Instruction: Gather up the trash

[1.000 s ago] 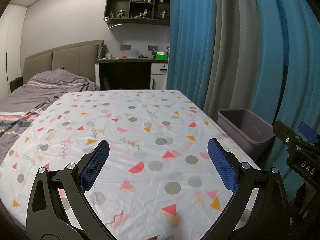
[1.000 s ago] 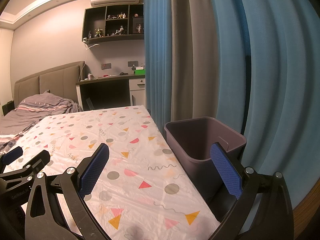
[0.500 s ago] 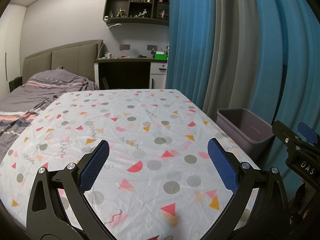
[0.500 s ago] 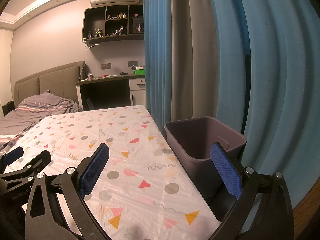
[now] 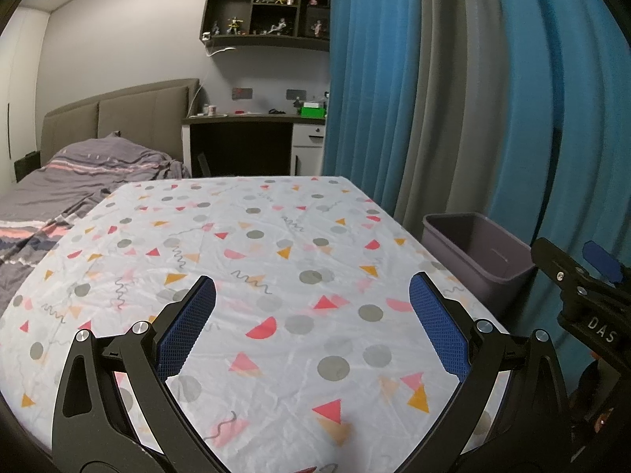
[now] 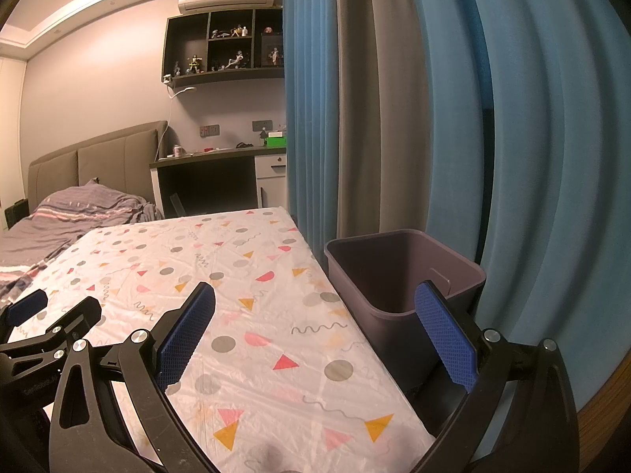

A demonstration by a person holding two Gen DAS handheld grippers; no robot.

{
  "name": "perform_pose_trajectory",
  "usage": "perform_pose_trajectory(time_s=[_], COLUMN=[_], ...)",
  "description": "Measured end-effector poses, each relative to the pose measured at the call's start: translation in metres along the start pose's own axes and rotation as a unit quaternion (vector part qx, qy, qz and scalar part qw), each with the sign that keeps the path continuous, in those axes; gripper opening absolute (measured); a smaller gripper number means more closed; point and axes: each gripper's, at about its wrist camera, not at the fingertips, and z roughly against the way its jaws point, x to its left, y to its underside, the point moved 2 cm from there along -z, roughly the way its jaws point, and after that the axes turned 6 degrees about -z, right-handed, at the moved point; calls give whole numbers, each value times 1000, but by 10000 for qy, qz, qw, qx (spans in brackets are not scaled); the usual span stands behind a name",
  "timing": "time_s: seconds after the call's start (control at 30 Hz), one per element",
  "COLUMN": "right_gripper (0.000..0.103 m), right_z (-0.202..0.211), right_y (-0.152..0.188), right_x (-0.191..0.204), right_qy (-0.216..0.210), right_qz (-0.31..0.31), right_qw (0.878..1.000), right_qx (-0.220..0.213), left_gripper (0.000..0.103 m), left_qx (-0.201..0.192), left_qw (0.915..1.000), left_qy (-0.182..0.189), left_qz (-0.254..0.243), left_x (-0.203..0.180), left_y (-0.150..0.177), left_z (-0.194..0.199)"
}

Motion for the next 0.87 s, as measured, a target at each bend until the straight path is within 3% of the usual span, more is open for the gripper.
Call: perform_pose_trajectory(time_s=[0.17,0.87], right_gripper=[97,97], right_z=[0,8], right_y=[0,-3], right_x=[-1,1], right_qy=[-9,-2], right_qz=[6,-71], right_qw=[10000,10000], right_qx=[-11,-63], left_gripper=[90,92], left_qx=[-37,-21], left_qw=[10000,10000], left_qy=[31,-34], left_qz=[4,-6], left_x=[-6,-5], left_y=[-2,-7], left_z=[1,6])
